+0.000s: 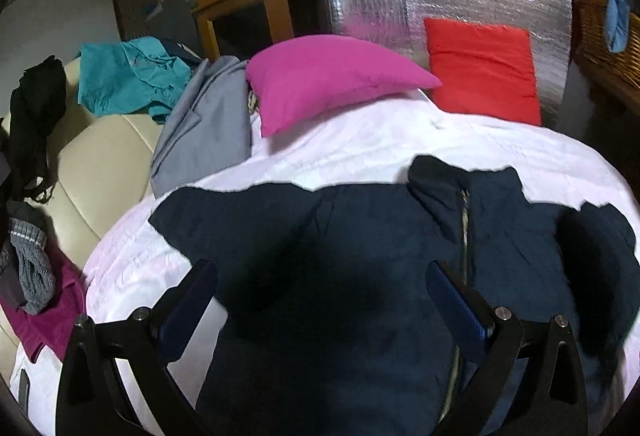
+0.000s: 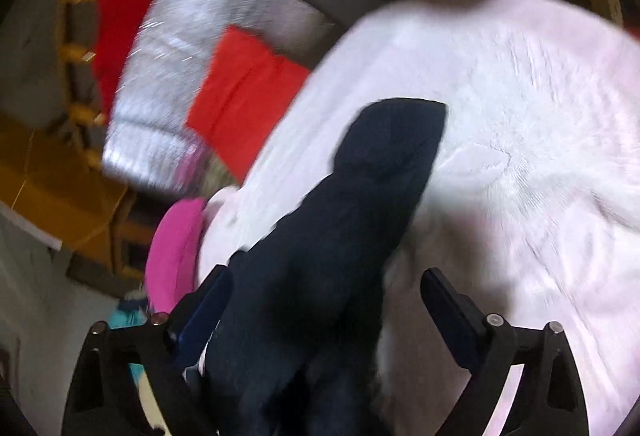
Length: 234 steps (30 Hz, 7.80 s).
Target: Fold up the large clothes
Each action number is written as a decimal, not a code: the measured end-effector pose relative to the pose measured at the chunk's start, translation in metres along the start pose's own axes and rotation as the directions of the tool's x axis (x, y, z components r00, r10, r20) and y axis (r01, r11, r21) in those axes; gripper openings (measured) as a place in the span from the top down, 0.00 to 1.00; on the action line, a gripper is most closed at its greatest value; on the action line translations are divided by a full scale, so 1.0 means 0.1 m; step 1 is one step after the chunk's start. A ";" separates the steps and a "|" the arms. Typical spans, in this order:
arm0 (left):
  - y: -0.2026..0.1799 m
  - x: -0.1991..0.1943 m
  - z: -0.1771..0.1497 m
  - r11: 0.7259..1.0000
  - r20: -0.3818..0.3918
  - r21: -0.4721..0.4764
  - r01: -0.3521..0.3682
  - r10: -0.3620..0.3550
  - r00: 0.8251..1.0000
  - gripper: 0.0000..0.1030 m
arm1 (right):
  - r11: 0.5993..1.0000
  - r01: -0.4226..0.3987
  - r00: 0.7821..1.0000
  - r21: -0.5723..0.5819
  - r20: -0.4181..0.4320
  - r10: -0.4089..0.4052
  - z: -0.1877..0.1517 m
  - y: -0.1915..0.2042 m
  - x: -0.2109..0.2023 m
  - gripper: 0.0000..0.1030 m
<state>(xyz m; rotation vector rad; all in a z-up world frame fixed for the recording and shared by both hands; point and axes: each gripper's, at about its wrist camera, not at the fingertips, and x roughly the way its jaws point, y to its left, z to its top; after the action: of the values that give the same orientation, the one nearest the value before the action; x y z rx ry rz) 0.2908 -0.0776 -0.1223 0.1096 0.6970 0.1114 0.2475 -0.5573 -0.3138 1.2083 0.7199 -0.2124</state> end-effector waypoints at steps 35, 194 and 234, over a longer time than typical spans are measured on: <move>1.27 0.59 -0.05 0.954 -0.107 -0.267 -0.136 0.111 0.988 0.00 | 0.902 -0.357 0.918 -0.242 -0.270 0.291 -2.03 2.04 0.43 0.76; 0.38 0.98 0.22 0.593 0.131 -0.273 0.758 -0.757 0.640 0.90 | 0.861 0.027 0.992 -0.508 -0.092 -0.086 -1.72 0.95 -0.26 0.66; 1.01 1.71 -0.26 0.813 -0.400 -0.479 0.330 -0.537 0.743 0.27 | 0.087 0.151 0.911 -0.985 0.104 -0.399 -3.26 2.38 0.80 0.23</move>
<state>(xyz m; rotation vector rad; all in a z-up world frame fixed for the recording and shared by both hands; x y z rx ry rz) 0.3975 0.0476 -0.2361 -0.4888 1.2195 -0.1991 0.3023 -0.1578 -0.2323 -0.2912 1.0094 0.1122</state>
